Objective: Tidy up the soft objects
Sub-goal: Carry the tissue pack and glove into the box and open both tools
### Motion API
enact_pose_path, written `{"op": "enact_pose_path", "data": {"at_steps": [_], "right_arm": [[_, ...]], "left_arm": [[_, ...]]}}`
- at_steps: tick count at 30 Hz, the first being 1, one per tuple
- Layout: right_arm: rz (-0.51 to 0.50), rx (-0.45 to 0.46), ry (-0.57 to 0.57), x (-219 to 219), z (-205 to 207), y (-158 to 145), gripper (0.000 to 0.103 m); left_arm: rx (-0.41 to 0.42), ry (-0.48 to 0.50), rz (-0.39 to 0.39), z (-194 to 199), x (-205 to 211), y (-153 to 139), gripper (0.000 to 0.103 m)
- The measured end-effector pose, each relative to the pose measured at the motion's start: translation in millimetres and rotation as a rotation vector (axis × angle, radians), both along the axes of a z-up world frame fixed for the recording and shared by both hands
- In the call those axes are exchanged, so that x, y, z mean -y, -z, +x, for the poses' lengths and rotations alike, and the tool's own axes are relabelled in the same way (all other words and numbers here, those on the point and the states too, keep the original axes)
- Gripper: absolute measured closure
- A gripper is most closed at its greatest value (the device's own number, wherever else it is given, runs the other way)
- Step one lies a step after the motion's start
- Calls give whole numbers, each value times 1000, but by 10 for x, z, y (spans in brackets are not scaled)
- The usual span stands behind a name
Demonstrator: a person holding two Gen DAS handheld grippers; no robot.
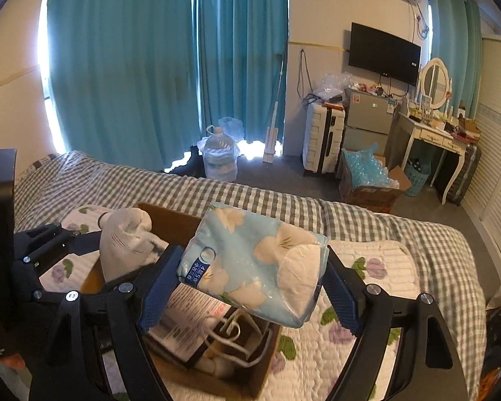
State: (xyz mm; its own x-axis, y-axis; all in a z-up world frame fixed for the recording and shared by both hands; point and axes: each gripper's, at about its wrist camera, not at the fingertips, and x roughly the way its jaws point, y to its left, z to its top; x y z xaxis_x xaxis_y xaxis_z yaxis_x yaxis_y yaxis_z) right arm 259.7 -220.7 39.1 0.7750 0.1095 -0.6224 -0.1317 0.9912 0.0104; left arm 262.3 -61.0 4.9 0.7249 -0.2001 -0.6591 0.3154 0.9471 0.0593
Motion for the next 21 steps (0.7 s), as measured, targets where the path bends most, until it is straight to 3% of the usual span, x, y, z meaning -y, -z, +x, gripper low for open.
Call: {"op": "enact_pose_path", "data": {"at_steps": [2, 4, 11, 16, 21], "right_arm": [[11, -5, 2, -13, 101, 84, 22], [22, -9, 2, -14, 199, 135, 22], [52, -63, 13, -92, 471, 286, 20], [64, -65, 43, -103, 510, 200, 9], [38, -50, 19, -152, 424, 81, 7]], "left_arm": [[2, -7, 16, 53, -5, 62, 24], [24, -22, 35, 35, -17, 107, 18], [18, -20, 59, 3, -49, 158, 16], [7, -26, 44, -13, -42, 94, 16], [-5, -24, 42, -15, -53, 64, 16]]}}
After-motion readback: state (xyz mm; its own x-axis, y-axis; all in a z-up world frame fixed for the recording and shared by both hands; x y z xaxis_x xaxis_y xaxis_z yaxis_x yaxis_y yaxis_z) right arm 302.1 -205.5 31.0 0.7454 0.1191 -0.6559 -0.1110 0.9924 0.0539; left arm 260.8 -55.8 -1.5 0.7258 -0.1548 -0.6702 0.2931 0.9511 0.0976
